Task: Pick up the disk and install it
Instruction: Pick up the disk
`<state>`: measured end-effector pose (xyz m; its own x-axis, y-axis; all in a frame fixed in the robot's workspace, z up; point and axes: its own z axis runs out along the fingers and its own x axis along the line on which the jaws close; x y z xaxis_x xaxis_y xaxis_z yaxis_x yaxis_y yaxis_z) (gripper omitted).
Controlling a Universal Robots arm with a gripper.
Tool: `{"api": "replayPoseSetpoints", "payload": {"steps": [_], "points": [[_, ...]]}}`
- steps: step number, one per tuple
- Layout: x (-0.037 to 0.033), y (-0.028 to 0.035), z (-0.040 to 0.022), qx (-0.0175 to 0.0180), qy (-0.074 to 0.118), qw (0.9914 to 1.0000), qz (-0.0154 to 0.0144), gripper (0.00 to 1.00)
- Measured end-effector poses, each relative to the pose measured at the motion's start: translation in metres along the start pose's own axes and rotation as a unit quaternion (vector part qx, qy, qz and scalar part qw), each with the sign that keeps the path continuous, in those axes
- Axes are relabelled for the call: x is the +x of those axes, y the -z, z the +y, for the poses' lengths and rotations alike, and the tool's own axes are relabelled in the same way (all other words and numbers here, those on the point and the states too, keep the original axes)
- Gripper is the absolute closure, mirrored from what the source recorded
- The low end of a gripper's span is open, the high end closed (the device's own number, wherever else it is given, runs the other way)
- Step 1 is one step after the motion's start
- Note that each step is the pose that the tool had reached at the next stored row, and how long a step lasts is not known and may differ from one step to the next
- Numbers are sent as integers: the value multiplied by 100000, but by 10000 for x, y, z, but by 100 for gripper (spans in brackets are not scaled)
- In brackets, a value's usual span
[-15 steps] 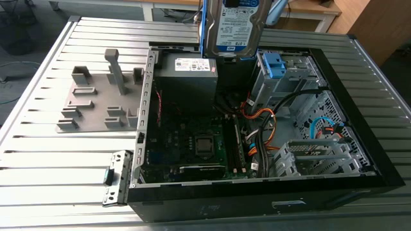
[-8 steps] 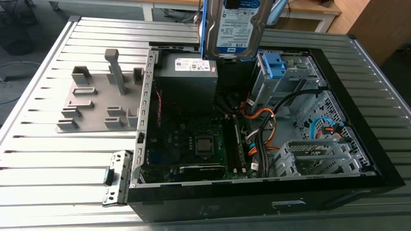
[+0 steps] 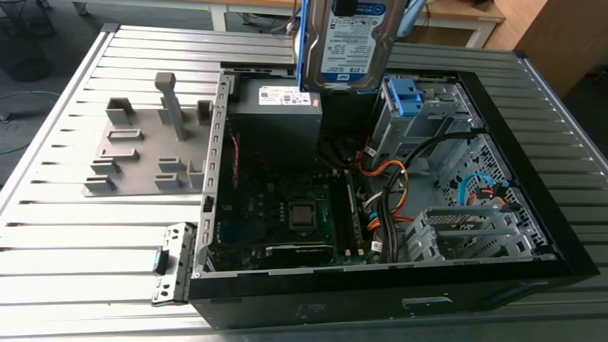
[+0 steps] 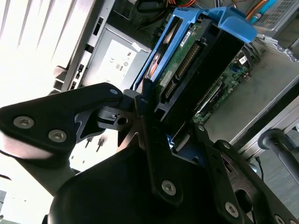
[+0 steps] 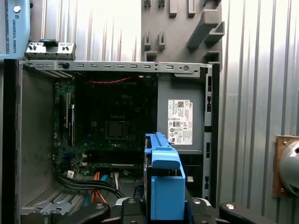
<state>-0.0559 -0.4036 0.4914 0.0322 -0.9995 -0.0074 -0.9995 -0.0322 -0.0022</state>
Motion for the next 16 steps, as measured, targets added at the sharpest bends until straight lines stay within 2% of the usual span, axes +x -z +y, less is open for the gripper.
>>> {"api": "replayPoseSetpoints", "payload": {"steps": [7,16], "points": [[98,-7,2,2,0,100000,-5,64],[177,-9,5,1,-1,100000,1,64]]}}
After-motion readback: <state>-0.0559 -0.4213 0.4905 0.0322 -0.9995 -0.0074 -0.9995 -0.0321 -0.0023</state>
